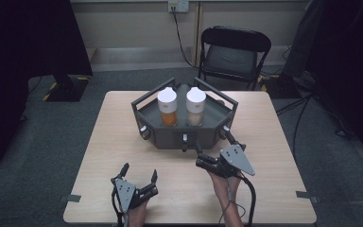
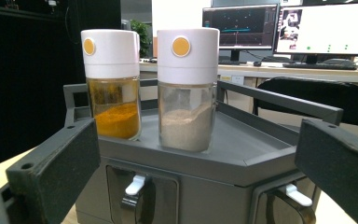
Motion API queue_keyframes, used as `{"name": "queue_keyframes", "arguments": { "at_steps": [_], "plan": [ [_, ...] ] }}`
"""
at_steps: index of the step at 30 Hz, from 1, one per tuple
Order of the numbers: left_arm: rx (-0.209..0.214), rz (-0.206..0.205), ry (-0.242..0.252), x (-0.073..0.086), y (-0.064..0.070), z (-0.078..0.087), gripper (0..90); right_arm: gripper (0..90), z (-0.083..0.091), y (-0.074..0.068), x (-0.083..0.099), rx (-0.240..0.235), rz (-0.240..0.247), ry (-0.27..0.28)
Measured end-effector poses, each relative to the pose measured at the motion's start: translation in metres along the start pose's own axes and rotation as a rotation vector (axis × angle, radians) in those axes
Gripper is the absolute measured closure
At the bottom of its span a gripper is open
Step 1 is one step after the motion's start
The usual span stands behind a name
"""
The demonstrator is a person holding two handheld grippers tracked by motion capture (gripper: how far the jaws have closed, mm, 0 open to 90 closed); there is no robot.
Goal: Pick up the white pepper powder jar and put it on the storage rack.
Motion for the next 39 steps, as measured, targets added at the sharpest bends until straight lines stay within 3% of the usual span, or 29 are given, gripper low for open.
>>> {"name": "queue_keyframes", "arguments": {
  "at_steps": [21, 39],
  "plan": [
    [0.000, 0.000, 0.000, 0.000, 0.000, 0.000, 0.8, 0.0, 0.031, 0.004, 0.032, 0.045, -0.012, -0.002],
    [0.000, 0.000, 0.000, 0.000, 0.000, 0.000, 0.8, 0.0, 0.048, 0.002, 0.060, 0.055, -0.006, -0.002]
  ]
}}
Point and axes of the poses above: each handheld gripper's, and its own axes: z roughly backward along the jaws, x roughly out of its underside, y roughly to its right, the point moved 10 cm from there along -z, roughly forward along the jaws, and after that the axes turned 11 degrees about x, right-handed, at the moved point
